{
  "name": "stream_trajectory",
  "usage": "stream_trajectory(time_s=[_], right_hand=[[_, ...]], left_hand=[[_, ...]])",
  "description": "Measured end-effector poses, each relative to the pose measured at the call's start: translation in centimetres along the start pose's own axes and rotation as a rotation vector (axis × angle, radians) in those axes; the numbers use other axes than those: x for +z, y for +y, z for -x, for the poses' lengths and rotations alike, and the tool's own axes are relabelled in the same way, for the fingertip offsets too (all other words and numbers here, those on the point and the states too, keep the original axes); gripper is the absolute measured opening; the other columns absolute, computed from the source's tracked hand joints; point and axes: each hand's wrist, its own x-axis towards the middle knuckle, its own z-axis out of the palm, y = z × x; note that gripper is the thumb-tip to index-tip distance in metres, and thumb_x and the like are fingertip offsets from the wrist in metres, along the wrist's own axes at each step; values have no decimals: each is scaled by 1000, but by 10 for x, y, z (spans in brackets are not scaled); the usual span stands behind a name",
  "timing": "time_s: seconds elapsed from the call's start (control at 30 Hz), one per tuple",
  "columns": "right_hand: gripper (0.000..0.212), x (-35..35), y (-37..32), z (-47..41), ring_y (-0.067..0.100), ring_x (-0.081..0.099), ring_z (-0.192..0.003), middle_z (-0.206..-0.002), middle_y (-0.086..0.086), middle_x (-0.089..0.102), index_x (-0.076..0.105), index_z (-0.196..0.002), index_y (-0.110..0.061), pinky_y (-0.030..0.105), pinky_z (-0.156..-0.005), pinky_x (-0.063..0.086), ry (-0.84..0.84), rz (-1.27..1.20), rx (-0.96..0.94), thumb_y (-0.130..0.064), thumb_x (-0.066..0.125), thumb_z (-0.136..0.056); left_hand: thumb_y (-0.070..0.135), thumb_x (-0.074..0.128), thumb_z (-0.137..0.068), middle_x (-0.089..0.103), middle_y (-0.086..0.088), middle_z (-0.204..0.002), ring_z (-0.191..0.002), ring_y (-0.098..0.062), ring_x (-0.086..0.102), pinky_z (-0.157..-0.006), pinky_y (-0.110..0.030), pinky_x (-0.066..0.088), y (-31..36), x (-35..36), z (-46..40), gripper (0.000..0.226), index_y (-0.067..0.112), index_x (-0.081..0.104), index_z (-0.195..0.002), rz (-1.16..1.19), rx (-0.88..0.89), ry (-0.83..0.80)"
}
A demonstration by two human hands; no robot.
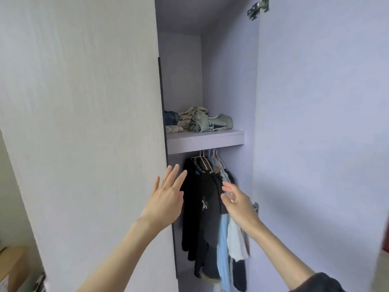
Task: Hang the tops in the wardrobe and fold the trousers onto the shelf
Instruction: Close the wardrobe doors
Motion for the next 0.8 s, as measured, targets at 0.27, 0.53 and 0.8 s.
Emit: stream_trajectory(time_s=[0.27, 0.53, 0.8], right_hand=[[39, -140, -3, 75, 18, 52, -120, -130, 5, 56, 46, -134, -11, 30, -104, 38, 371, 168, -84, -6, 47, -95], [31, -250, 22, 94, 23, 54, -111, -122, 8, 57, 56, -124, -9, 25, -84, 36, 794, 357, -42, -12, 49, -94], [46, -297, 52, 79, 10, 41, -128, -145, -3, 39, 30, -147, -21, 15, -94, 28, 324, -24, 44, -16, 37, -101]], left_hand=[[15, 31, -101, -5, 4, -159, -145, -14, -14, -117, -33, -7, 122, 7, 11, 56, 23, 7, -151, 146, 238, 2], [15, 34, -100, -3, 1, -159, -146, -17, -13, -117, -35, -5, 214, 18, -2, 56, 20, 10, -151, 156, 301, 55], [34, 30, -101, -16, 7, -156, -143, -14, -22, -118, -37, -9, 285, 60, -4, 59, 24, -1, -150, 145, 237, -8]])
